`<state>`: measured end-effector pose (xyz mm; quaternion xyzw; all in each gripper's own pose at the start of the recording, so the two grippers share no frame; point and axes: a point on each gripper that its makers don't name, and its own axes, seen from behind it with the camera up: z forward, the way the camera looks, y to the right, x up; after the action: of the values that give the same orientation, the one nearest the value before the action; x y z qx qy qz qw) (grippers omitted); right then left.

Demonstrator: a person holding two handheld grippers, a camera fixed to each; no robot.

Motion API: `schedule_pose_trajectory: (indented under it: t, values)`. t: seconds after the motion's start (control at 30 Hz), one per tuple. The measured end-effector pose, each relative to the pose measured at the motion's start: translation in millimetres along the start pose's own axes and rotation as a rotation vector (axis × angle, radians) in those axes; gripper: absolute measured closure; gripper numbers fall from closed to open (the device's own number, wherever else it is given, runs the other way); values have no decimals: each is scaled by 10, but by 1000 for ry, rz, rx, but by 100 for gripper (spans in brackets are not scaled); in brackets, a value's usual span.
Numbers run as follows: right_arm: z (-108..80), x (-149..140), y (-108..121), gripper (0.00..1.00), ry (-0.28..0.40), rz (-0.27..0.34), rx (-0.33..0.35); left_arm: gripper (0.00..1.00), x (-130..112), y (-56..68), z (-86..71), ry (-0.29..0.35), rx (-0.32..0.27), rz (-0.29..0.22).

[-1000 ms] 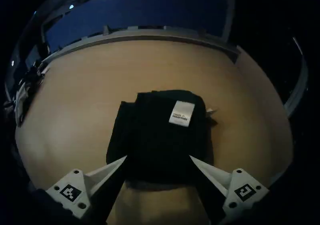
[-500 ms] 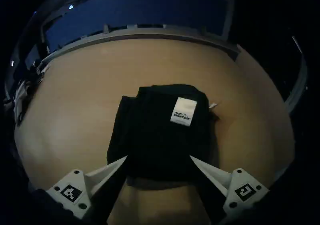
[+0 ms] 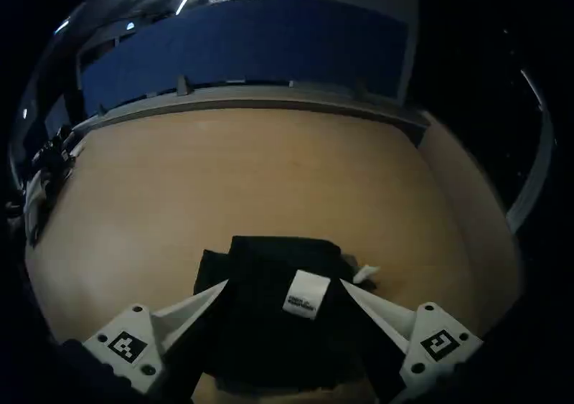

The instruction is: Fold towel

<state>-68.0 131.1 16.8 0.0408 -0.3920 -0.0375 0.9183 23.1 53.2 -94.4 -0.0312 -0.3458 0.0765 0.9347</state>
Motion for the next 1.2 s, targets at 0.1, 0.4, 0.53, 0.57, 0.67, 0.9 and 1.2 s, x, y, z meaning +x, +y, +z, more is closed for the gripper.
schedule_pose_trajectory:
  t: [0.1,0.4,0.53,0.57,0.67,0.9,1.2]
  values:
    - [138,4,3,0,-26,-20,1,5,-26,-15,-2,-6,5,-2]
    - [360,-130,42,0,-81,3,-3,5,-3,-70,-4,-7,15,-5]
    - [346,-115,37,0,-73,12,-4,5,19,-61,3,-5,13,-4]
    - [340,-108,35,0,-70,13,-4,5,25,-56,4,-4,12,-4]
    - [275,-33,10,0,-46,22,-3,5,39,-33,11,0,7,1]
    - [-137,183,-95,0,39,60,8,5,79,-6,27,12,-2,-4]
    - [-631,89,-191,0,58,43,-18,5,112,8,26,26,-12,-12]
